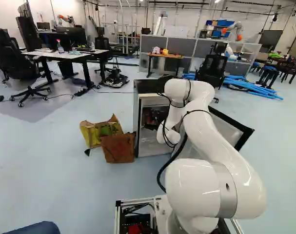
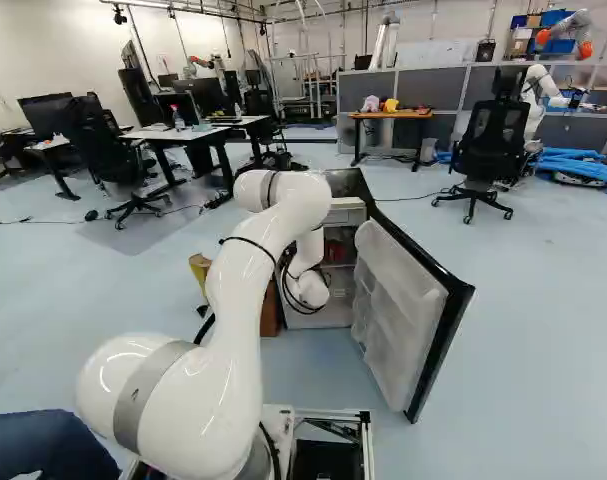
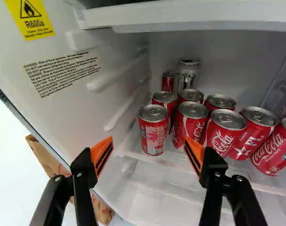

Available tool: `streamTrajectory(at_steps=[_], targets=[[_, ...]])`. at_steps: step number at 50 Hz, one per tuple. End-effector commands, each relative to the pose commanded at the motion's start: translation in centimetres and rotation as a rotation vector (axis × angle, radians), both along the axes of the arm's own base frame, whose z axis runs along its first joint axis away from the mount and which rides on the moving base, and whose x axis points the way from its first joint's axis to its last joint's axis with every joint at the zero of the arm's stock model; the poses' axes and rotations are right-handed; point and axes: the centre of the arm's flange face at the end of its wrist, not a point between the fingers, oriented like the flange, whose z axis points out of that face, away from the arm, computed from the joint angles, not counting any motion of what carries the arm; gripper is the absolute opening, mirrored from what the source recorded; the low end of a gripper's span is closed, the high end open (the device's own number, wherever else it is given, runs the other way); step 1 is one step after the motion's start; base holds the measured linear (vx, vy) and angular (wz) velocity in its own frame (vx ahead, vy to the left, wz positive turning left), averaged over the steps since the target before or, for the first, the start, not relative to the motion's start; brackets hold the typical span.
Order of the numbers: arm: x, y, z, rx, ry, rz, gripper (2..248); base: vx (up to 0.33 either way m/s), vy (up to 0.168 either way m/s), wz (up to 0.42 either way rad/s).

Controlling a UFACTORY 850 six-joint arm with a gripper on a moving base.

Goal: Grab a drink from the fridge

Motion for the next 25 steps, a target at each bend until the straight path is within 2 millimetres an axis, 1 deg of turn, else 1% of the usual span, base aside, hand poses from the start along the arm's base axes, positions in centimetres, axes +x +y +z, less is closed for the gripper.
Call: streamTrajectory(at_steps=[1, 2, 11, 12, 17, 22, 23, 25], targets=[[0.0, 0.0, -0.01, 0.0, 0.001, 0.0, 214, 0.0, 0.0, 0.0], [0.0, 0.0, -0.01, 0.0, 0.001, 0.0, 201, 0.0, 0.0, 0.0], [0.0, 0.0, -0.01, 0.0, 0.001, 0.0, 199, 0.0, 0.0, 0.0], [0.0, 0.0, -0.01, 0.0, 0.001, 0.0, 202, 0.0, 0.0, 0.0], [0.0, 0.0, -0.01, 0.0, 0.001, 0.0, 202, 0.0, 0.0, 0.0], [0.0, 0.0, -0.01, 0.0, 0.001, 0.0, 199, 0.0, 0.0, 0.0], [0.0, 0.0, -0.01, 0.0, 0.001, 0.0, 187, 0.0, 0.0, 0.0], [0.0, 0.0, -0.01, 0.0, 0.001, 0.0, 187, 0.0, 0.0, 0.0]])
